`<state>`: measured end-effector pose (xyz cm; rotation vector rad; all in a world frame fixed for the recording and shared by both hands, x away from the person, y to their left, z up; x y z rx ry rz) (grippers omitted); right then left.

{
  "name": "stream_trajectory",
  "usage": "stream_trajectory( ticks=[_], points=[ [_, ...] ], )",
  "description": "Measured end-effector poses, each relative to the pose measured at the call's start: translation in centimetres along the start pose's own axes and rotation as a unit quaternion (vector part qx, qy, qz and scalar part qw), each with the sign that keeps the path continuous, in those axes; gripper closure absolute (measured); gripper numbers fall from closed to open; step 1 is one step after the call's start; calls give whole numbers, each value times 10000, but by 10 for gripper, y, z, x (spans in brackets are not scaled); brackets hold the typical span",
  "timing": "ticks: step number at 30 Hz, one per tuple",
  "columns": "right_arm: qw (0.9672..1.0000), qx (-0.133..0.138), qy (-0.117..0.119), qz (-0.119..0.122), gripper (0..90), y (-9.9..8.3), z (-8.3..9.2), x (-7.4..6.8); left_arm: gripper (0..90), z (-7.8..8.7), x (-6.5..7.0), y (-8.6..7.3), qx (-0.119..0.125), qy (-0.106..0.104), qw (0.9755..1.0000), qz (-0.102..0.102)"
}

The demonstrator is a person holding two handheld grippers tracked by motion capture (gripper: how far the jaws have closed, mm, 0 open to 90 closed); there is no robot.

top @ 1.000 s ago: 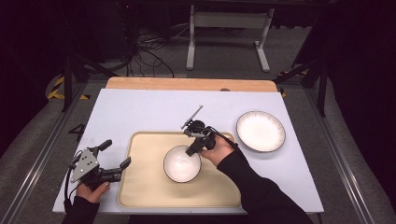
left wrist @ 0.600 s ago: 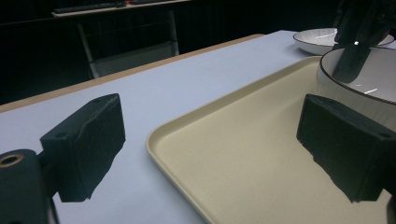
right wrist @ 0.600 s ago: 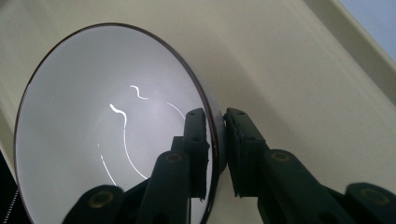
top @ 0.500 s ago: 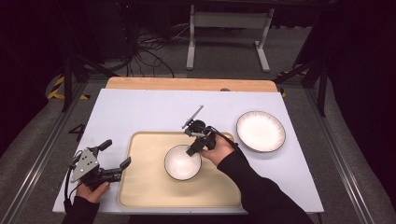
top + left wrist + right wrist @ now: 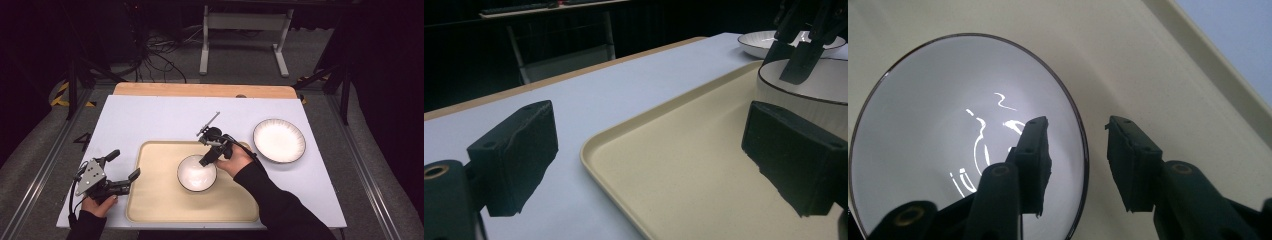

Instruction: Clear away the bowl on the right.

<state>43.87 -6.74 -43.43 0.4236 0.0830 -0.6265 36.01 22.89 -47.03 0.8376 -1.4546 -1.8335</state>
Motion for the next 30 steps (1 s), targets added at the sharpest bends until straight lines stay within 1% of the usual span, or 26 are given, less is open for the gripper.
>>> stream_trajectory(
  ticks=[2,4,5,6,9,12,14,15,17,19,20,21,22,23,24,25,27,28,30],
  points=[
    [9999,108,-32,41,583,1,4,-1,85,0,0,0,9,1,10000,5],
    [9995,300,-90,99,584,2,11,-4,85,0,0,0,-5,-7,10000,-6],
    [9992,356,-132,133,585,3,13,-5,85,0,0,0,-7,-9,10000,-10],
    [9992,356,-132,133,585,3,13,-5,85,0,0,0,-7,-9,10000,-10],
    [9974,628,-216,270,587,5,22,-11,84,0,0,0,-13,-12,10000,4],
    [9950,865,-279,422,567,6,30,-17,84,-1,0,0,-14,-20,10000,12],
    [9919,1076,-323,584,537,5,38,-22,84,-1,-1,0,-14,-22,10000,15],
    [9906,1170,-335,624,518,5,41,-24,85,0,-1,0,-12,-21,10000,15],
    [9862,1418,-369,767,508,4,49,-29,85,0,-1,0,-7,-15,10000,23],
    [9840,1540,-358,821,497,3,55,-32,84,0,0,0,-17,-7,10000,16],
    [9840,1540,-358,821,497,3,55,-32,84,0,0,0,-17,-7,10000,16],
    [9828,1599,-352,855,488,3,57,-33,84,0,0,0,-13,-7,10000,8],
    [9798,1714,-417,944,469,1,62,-36,84,0,0,0,-13,-8,10000,10],
    [9782,1789,-423,969,458,0,64,-38,84,0,0,0,-20,-3,10000,13],
    [9755,1899,-430,1027,440,-2,67,-39,84,0,0,0,-20,-3,10000,17],
    [9736,1963,-440,1077,428,-3,69,-40,84,0,0,0,-13,-10,10000,21],
    [9703,2128,-393,1085,381,-6,73,-40,84,0,0,0,-12,-12,10000,21],
    [9678,2238,-378,1085,353,-8,76,-39,84,0,0,0,-14,-11,10000,19],
    [9654,2337,-376,1090,311,-10,79,-38,84,0,-1,0,-13,-11,10000,19]
  ],
)
Point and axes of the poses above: each handheld gripper's, and its own axes: z roughly backward along the jaws, y roughly out of its top, x roughly to its right, the point moved 5 cm from there along -z, roughly forward along the jaws, and after that the axes turned 4 degrees about y, right-handed, at the moved point
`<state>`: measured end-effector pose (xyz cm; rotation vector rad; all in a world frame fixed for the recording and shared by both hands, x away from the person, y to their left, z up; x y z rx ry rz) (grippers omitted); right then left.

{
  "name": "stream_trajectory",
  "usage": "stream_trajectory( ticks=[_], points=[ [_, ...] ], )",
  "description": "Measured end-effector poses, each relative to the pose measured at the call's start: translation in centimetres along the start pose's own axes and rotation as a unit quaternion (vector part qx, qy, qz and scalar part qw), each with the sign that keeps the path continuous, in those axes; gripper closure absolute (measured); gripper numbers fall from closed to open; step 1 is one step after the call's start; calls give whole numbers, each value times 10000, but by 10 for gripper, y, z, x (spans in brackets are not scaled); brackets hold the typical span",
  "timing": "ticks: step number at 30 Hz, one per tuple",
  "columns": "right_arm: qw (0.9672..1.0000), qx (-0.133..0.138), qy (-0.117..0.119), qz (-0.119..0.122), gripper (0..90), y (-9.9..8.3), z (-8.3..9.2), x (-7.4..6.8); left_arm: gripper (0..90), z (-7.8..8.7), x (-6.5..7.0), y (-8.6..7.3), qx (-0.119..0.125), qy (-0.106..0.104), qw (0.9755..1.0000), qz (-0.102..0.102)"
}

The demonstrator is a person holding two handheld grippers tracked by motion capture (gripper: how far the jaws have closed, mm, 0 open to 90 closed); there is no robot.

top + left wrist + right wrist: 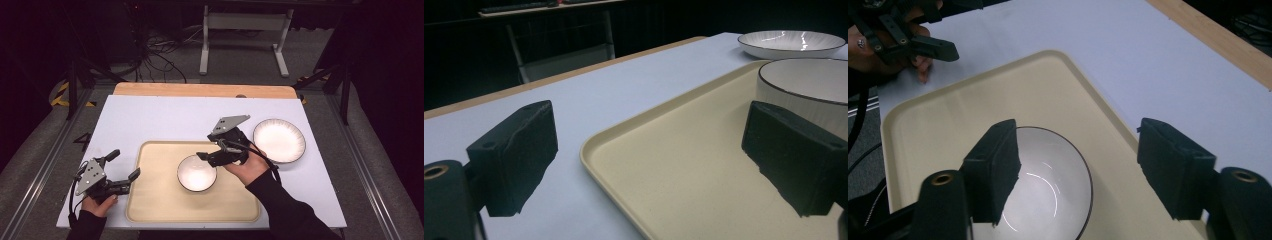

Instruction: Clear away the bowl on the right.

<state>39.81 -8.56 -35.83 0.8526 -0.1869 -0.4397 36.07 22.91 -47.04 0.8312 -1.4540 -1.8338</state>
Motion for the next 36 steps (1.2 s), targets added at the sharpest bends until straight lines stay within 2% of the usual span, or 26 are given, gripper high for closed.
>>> stream_trajectory(
  ticks=[6,8,11,14,19,20,21,24,27,32,36],
  points=[
    [9989,474,45,-9,243,-1,16,1,84,0,0,0,-8,6,10000,-4],
    [9985,548,39,-3,231,-1,19,1,84,0,0,0,-1,0,10000,-2],
    [9972,738,132,-18,165,-3,25,1,84,0,0,0,-10,5,10000,-6],
    [9959,900,71,81,84,-6,26,1,84,0,0,0,-18,-4,10000,-11],
    [9936,1117,35,164,43,-9,31,0,84,0,0,0,-33,-4,10000,-12],
    [9930,1163,29,183,38,-9,32,-1,84,0,0,0,-33,-4,10000,-13],
    [9907,1345,80,170,30,-11,34,-1,84,0,0,0,-34,-6,10000,-14],
    [9878,1552,128,83,23,-14,38,1,84,0,0,0,-34,-5,10000,-13],
    [9865,1627,156,-28,17,-19,41,5,84,0,0,0,-17,-5,10000,-12],
    [9856,1692,-52,-21,8,-32,51,11,84,0,0,0,-19,-8,10000,-13],
    [9832,1808,-265,21,7,-43,61,16,84,-1,1,0,-9,-9,10000,-32]
  ],
)
Point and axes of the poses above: each handheld gripper's, and its own axes: z roughly backward along the jaws, y roughly out of its top, x roughly to its right, the point moved 5 cm from there along -z, roughly forward along the jaws, and after that the axes turned 4 degrees about y, right-handed, at the moved point
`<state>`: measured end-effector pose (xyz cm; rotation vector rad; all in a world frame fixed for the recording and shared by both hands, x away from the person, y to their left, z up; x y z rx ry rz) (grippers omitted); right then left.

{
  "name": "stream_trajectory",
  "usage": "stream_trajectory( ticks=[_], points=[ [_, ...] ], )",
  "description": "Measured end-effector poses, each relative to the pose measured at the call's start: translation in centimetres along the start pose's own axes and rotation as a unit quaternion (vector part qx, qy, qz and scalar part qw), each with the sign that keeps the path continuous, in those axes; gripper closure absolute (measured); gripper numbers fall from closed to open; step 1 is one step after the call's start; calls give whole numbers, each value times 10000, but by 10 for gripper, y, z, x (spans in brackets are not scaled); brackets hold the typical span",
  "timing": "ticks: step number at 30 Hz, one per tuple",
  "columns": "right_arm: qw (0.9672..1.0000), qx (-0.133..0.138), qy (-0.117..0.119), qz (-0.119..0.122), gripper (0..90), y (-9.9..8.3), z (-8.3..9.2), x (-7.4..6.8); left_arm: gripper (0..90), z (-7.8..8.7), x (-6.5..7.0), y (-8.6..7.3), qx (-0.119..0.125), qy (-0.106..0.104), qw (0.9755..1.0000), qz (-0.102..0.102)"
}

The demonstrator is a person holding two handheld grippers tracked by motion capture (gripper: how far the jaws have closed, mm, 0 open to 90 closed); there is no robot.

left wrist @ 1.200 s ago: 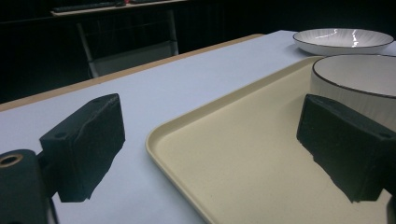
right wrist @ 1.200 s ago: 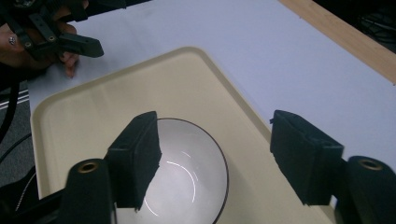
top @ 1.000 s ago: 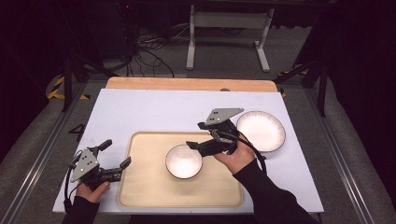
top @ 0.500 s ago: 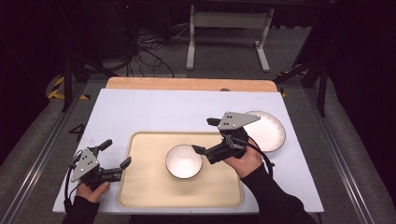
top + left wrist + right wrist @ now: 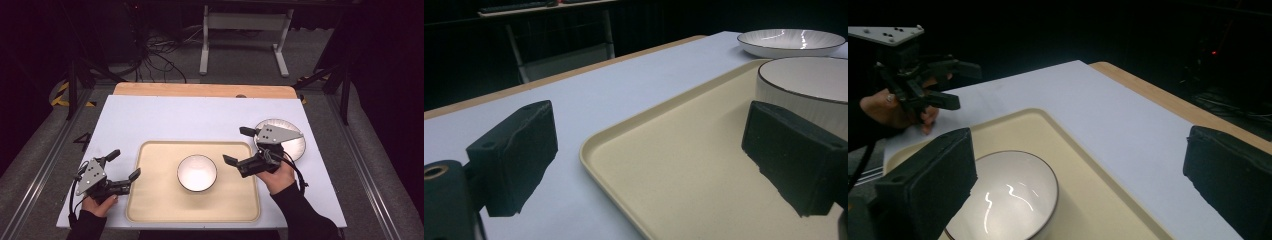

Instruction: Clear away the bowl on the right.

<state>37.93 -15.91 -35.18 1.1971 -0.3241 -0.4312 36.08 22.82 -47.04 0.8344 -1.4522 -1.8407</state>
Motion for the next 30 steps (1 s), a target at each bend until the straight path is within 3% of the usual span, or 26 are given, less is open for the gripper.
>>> stream_trajectory(
  ticks=[8,10,12,24,30],
  points=[
    [9994,63,-329,1,3,-16,19,12,83,0,0,0,-6,4,10000,3],
    [9992,-40,-404,-15,0,-22,23,15,83,0,0,0,-5,0,10000,2],
    [9987,55,-509,6,0,-29,28,18,83,0,0,0,-1,2,10000,13],
    [9947,255,-947,-299,0,-92,53,40,82,0,0,0,-8,4,10000,3],
    [9931,357,-1107,-151,0,-113,57,43,82,0,0,0,1,-12,10000,0]
  ],
)
Point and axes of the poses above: each handheld gripper's, and its own axes: z roughly backward along the jaws, y roughly out of its top, x roughly to its right, the point moved 5 cm from there along -z, roughly forward along the jaws, and after that the axes turned 4 degrees about y, right-handed, at the moved point
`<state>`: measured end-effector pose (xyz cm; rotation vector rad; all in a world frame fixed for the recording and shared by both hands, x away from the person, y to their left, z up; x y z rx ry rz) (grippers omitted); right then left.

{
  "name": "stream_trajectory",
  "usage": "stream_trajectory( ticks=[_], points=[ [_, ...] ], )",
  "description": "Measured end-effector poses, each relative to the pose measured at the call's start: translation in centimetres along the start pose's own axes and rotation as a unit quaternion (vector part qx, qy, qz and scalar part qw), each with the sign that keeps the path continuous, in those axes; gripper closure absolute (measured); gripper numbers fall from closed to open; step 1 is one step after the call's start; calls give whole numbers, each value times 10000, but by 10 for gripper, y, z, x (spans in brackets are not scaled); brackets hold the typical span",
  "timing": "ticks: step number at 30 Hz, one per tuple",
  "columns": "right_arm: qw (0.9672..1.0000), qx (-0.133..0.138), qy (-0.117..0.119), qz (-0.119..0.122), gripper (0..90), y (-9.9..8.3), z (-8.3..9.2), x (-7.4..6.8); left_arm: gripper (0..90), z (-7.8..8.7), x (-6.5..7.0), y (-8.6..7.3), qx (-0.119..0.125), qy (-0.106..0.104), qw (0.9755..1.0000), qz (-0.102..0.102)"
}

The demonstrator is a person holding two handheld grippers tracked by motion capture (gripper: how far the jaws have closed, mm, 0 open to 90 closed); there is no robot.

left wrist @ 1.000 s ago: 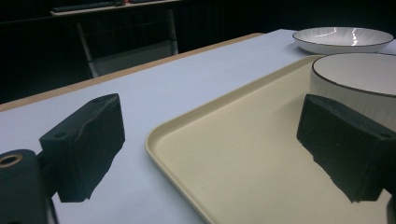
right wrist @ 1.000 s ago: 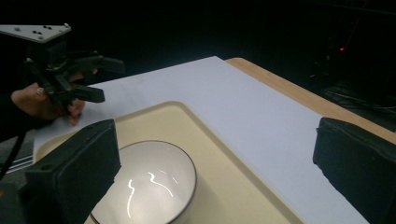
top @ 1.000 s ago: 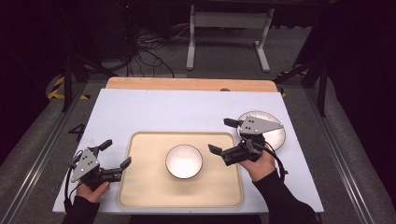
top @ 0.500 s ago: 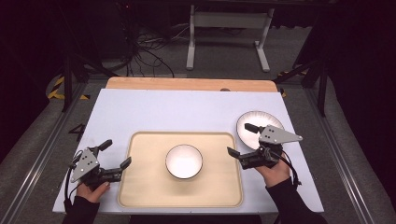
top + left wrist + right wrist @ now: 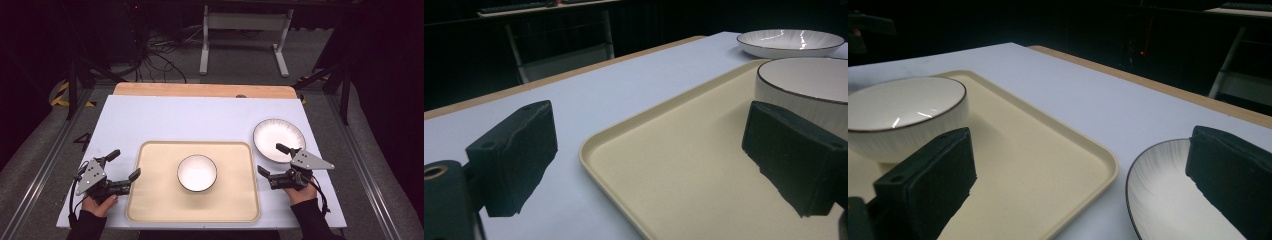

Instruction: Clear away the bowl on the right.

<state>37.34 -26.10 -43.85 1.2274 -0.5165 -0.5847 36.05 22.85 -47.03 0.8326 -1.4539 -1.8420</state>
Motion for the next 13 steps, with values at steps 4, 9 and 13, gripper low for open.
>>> stream_trajectory(
  ticks=[4,9,13],
  points=[
    [10000,-30,56,-9,0,-8,-2,0,82,0,0,0,3,-6,10000,-8],
    [9998,-46,-31,-202,0,-16,-5,4,83,0,0,0,17,-13,10000,-3],
    [9997,-62,-118,-222,0,-17,-4,5,83,0,0,0,10,-13,10000,-21]
  ],
)
Point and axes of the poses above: each handheld gripper's, and its own axes: z roughly backward along the jaws, y roughly out of its top, x roughly to its right, the point moved 5 cm from there along -z, roughly forward along the jaws, and after that the axes turned 4 degrees about y, right-handed, at the moved point
